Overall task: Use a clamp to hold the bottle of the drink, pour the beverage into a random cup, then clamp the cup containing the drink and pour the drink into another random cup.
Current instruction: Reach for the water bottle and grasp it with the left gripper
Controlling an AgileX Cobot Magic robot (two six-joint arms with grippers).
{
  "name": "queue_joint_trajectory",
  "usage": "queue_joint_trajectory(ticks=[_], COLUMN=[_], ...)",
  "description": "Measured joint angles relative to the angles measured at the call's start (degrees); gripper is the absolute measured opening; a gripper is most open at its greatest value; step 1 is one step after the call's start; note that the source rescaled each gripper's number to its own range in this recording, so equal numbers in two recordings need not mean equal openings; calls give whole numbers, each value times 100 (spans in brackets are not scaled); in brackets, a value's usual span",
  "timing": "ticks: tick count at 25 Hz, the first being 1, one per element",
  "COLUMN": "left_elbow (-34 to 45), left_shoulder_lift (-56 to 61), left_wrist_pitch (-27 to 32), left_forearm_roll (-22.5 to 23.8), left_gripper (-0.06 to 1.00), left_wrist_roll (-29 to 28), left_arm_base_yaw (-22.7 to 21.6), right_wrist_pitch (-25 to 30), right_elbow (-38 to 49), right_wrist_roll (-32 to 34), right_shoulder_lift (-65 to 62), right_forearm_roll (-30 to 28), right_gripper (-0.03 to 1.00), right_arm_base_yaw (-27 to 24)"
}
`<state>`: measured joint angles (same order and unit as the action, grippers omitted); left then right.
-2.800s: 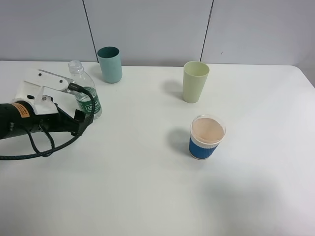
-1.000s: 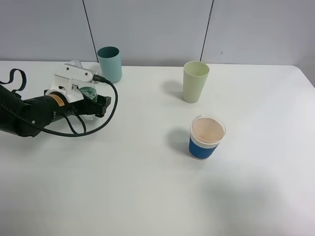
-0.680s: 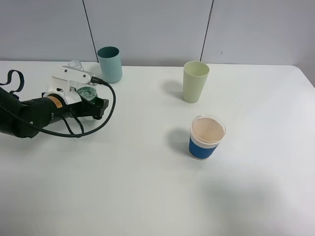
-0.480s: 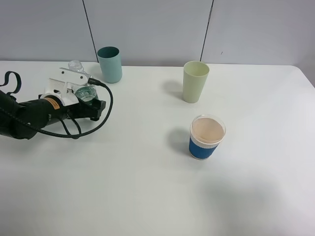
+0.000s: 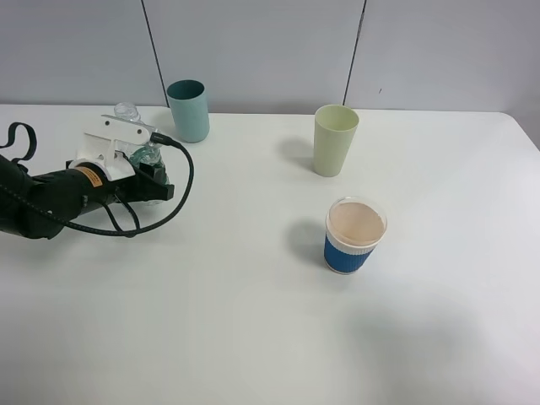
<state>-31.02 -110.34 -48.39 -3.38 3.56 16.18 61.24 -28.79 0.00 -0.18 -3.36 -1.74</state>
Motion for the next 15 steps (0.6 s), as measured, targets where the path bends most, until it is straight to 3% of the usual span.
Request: queue_joint_trajectory(ticks=[8,11,15], left_elbow=[4,7,4], left_shoulder_lift=[97,390,688], left_wrist_pitch=[196,593,826], left_forearm_roll=[-252,-1084,-2470], left_gripper=[0,0,0], left_wrist_roll=[57,683,2014], left_arm_base_yaw=[50,352,821], right_wrist_pitch=[0,0,0], right_elbow=[0,0,0], right_wrist_roll=[0,0,0], right_shoulder_lift=[0,0,0], right_forearm_roll=[0,0,0], right_gripper=[100,100,100], right_arm_base_yaw=[0,0,0])
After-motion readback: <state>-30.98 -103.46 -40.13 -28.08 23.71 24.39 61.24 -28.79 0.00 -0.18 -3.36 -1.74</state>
